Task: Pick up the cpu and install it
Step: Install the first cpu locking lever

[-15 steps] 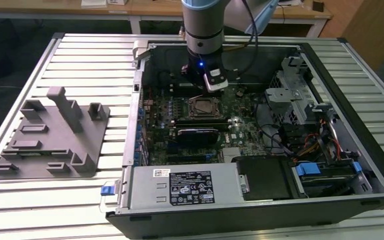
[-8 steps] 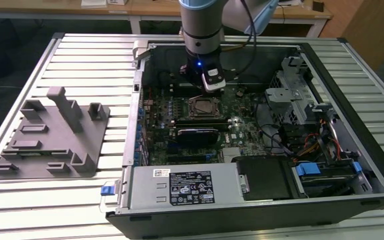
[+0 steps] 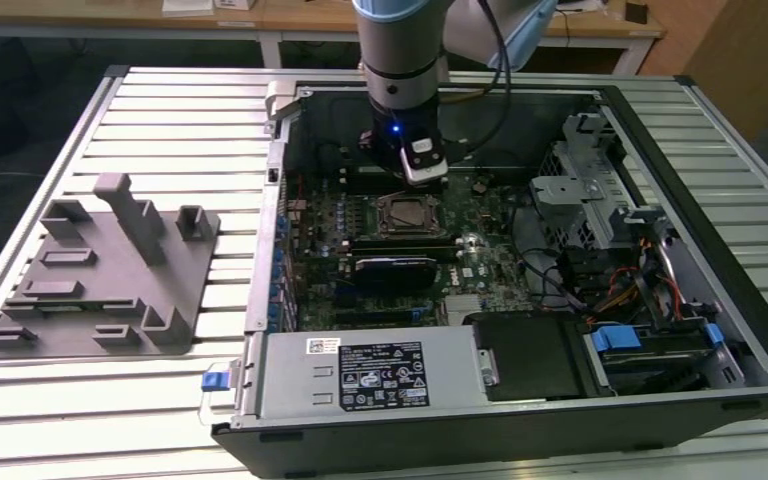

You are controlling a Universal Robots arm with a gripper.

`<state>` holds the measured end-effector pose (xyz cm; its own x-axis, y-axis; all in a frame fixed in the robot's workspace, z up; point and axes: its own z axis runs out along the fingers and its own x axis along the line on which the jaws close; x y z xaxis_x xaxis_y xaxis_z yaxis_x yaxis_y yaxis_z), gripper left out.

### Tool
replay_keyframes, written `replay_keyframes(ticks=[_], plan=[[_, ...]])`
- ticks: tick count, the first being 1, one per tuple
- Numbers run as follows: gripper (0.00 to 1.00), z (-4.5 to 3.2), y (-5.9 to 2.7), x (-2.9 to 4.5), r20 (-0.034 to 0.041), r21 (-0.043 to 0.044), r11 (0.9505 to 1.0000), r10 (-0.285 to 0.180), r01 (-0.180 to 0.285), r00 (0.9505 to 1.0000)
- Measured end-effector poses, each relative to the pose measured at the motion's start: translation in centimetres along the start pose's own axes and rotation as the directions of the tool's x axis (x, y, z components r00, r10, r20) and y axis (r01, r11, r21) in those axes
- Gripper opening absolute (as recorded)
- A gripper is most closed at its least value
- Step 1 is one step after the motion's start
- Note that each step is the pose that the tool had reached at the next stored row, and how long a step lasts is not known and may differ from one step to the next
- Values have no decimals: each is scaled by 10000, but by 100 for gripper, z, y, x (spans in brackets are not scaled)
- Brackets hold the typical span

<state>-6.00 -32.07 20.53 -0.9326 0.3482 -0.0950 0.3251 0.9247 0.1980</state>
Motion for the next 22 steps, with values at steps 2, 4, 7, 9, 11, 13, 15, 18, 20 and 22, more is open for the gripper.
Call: replay_keyframes(ticks=[2,4,7,9,11,13,15,18,20,22], plan=[[11,7,-1,1,73,-2,10000,47,-47,10000],[11,12,0,7,108,-9,10000,83,-83,9999],[11,15,-2,27,135,-12,9999,136,-136,9998],[11,18,-1,44,148,-11,9999,169,-169,9997],[11,21,-1,58,155,-9,9998,199,-199,9997],[11,24,-1,66,168,-6,9997,229,-228,9996],[11,29,-1,70,194,-12,9996,265,-265,9995],[11,38,-3,71,277,-19,9995,310,-310,9991],[11,44,-4,72,355,-13,9995,326,-325,9988],[11,48,-5,72,417,-4,9994,337,-338,9986]])
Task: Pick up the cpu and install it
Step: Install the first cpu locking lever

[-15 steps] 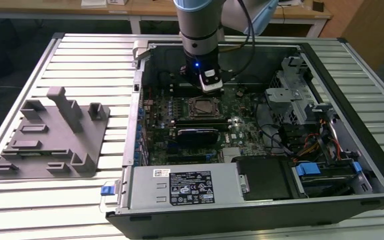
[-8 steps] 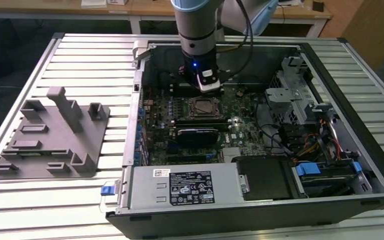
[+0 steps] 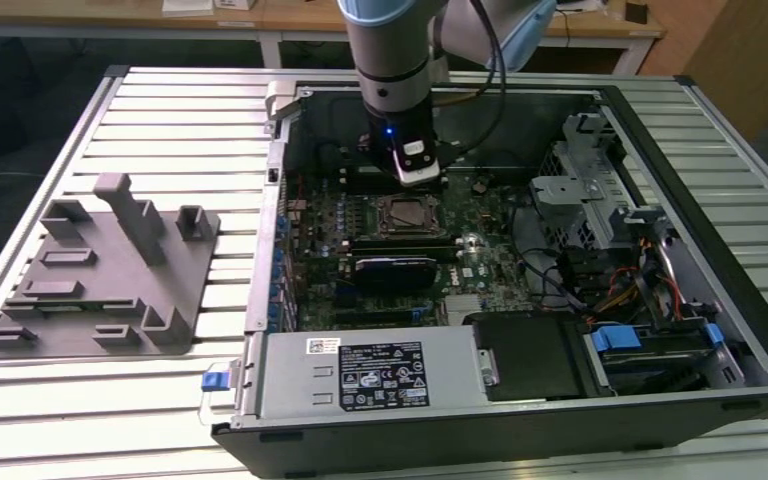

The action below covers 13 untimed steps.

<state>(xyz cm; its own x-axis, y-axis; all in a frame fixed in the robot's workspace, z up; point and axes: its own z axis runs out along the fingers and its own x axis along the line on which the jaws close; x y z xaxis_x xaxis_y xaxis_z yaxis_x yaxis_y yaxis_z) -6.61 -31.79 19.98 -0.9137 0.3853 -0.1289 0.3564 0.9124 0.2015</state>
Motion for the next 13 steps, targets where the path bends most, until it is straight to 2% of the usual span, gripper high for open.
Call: replay_keyframes(ticks=[4,13], plan=[[11,9,-2,1,114,6,10000,19,-19,9999],[11,24,-6,20,140,2,10000,36,-36,9999]])
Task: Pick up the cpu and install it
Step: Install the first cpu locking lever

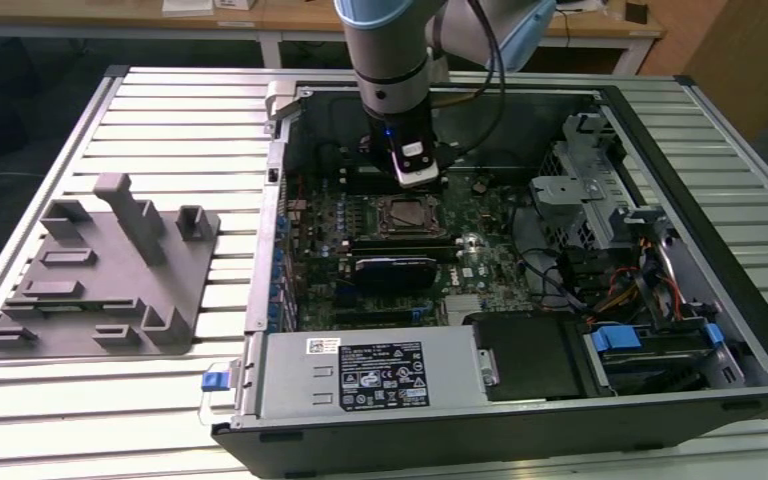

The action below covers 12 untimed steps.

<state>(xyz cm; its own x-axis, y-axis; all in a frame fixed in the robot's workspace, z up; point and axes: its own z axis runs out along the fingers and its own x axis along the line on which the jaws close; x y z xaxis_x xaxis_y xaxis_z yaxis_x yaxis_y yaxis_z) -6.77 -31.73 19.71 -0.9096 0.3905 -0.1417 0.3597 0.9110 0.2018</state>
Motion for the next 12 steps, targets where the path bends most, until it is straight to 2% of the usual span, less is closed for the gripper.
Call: replay_keyframes(ticks=[12], plan=[[11,22,10,21,21,1,10000,12,-12,10000]])
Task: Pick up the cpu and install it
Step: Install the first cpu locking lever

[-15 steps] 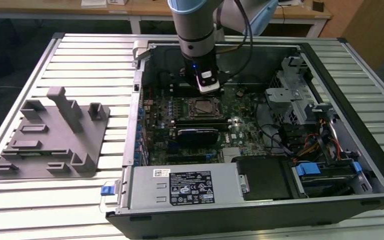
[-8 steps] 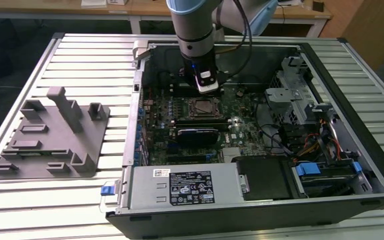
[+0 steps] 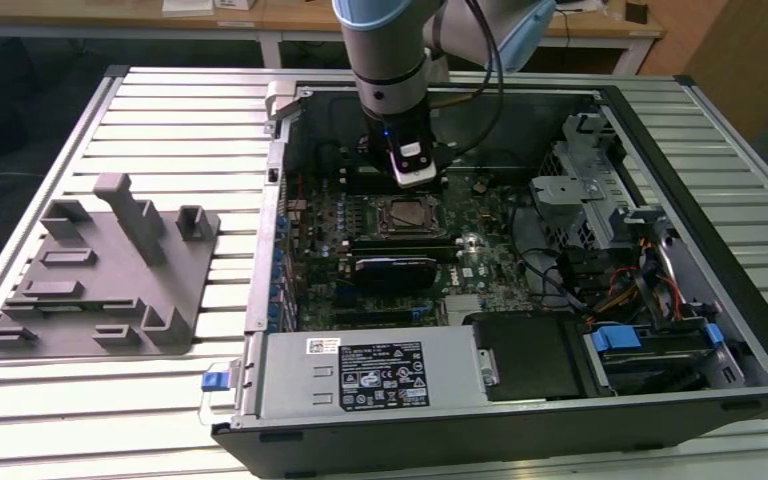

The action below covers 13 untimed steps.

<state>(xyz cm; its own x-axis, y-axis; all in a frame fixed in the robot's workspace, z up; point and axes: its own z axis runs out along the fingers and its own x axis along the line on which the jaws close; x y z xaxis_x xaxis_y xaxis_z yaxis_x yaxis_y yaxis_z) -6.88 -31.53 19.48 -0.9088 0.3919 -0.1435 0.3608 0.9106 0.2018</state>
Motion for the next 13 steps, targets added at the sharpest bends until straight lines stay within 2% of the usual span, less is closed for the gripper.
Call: replay_keyframes(ticks=[13], plan=[[11,20,-4,3,134,31,10000,-15,15,9999]])
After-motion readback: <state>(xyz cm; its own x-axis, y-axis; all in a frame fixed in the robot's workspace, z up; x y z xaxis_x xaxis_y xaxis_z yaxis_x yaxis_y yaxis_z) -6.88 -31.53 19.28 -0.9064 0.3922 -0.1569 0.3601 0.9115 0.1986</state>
